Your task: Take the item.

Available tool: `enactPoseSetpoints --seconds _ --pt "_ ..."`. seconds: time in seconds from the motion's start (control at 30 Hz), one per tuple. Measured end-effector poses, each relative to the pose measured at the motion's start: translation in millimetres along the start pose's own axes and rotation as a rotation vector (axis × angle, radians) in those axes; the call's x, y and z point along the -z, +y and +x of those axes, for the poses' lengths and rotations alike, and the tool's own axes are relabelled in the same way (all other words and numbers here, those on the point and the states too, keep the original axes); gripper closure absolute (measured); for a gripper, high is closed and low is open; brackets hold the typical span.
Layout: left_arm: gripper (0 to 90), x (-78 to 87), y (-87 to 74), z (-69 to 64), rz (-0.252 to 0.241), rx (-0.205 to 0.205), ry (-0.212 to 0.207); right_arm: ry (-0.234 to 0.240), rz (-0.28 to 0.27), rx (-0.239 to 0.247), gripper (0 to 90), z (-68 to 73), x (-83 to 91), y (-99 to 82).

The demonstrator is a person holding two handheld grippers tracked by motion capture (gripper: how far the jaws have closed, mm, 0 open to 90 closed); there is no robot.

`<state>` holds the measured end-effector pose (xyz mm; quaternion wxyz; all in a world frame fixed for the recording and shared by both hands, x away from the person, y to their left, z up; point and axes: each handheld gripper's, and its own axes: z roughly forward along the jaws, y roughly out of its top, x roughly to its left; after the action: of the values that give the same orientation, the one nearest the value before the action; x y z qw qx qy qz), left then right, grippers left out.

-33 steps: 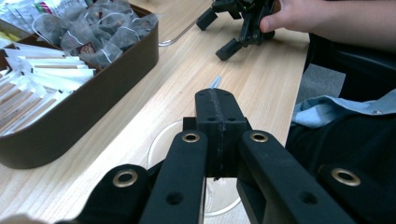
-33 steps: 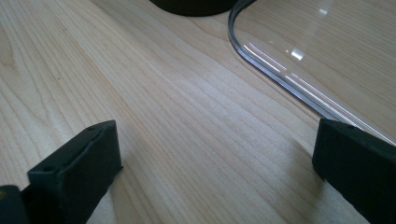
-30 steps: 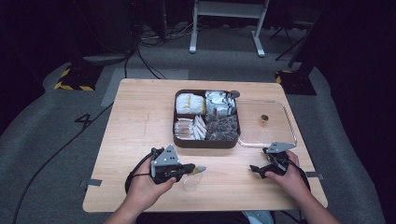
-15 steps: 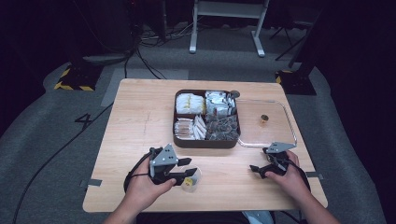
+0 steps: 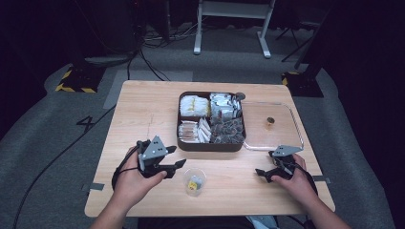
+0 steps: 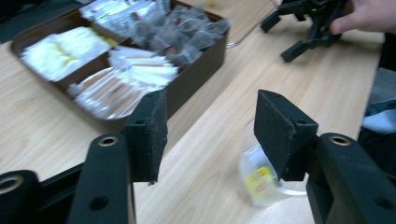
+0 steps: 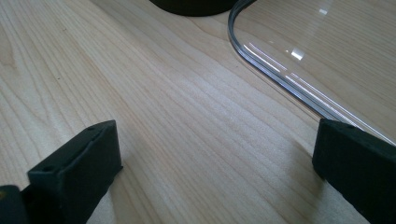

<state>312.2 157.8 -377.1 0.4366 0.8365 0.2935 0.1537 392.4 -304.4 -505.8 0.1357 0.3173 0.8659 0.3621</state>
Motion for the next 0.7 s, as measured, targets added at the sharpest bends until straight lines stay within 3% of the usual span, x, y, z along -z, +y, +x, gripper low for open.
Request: enactPoseSetpoints --seconds 0.33,0.7 --pt "35.1 11.4 -18.4 17.3 0.031 0.028 0.039 0.0 0.0 0.0 1.1 0.0 0.0 0.0" --pt "32.5 15.5 -51.8 36.3 0.117 0.046 0.095 -0.004 0.001 -0.005 1.1 0.5 0.3 -0.1"
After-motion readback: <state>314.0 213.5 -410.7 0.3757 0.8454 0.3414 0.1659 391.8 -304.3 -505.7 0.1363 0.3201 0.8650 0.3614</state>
